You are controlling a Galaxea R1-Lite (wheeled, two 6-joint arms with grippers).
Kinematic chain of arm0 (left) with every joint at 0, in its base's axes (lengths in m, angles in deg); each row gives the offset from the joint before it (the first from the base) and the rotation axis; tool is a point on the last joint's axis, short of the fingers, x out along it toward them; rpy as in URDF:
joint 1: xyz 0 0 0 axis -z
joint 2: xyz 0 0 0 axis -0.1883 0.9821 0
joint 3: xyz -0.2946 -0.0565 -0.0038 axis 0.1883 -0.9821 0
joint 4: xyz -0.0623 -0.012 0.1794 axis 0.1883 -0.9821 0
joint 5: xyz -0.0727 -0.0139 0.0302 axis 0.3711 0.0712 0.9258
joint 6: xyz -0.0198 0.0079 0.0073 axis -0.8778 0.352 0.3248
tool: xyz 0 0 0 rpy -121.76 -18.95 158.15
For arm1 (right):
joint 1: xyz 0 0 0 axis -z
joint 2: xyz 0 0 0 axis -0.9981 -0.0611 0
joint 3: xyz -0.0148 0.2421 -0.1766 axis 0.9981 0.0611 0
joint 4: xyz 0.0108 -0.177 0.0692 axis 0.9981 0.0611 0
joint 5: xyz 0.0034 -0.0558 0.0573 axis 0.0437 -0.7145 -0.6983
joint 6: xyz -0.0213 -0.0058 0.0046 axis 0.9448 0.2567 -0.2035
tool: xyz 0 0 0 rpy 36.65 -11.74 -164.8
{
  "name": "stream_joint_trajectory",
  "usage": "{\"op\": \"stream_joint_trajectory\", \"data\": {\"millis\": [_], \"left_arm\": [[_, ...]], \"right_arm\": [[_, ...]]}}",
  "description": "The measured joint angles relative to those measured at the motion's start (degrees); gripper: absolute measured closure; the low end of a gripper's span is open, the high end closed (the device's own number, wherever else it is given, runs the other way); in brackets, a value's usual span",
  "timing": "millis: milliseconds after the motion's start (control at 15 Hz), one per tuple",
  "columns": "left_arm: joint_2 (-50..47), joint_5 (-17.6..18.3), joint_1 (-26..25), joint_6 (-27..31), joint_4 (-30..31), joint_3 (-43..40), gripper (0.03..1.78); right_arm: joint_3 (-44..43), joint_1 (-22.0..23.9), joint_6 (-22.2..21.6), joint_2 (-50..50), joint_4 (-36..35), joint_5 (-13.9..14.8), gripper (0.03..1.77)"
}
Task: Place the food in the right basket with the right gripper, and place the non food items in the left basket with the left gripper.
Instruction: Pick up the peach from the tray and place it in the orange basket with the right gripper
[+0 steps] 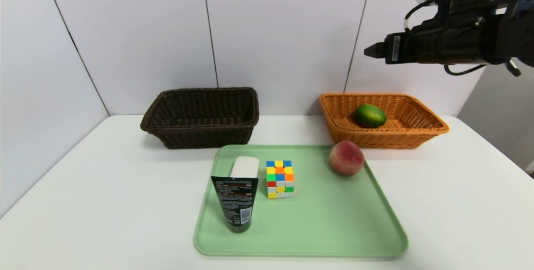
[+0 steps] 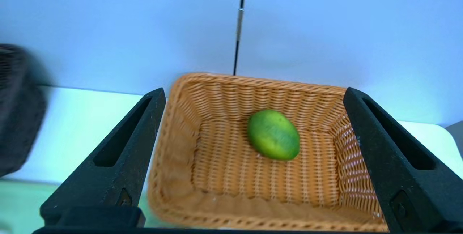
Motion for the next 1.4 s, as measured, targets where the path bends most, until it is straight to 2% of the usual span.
{"op": "stream_joint_trajectory", "data": {"millis": [267,600,800,1067,1400], "left_arm": [[-0.9,0.9,0.0,0.0,-0.1,-0.6,0.12],[-1.5,0.9,0.0,0.0,-0.1,-1.3,0.12],[-1.6,0.9,0.0,0.0,-0.1,-1.4,0.12],[-1.8,0.9,0.0,0.1,-0.1,-1.7,0.12],[-2.0,0.7,0.0,0.0,-0.2,-1.8,0.12]], "right_arm": [[10.0,-6.7,-0.5,9.2,-0.3,3.0,0.11],[30.0,-12.9,-1.2,23.5,-3.2,4.9,0.11],[41.5,-13.9,-1.1,31.1,-7.6,5.7,0.11],[53.6,-13.9,-1.2,39.4,-8.6,5.7,0.11],[63.7,-14.6,-1.1,42.0,-15.5,5.2,0.11]]}}
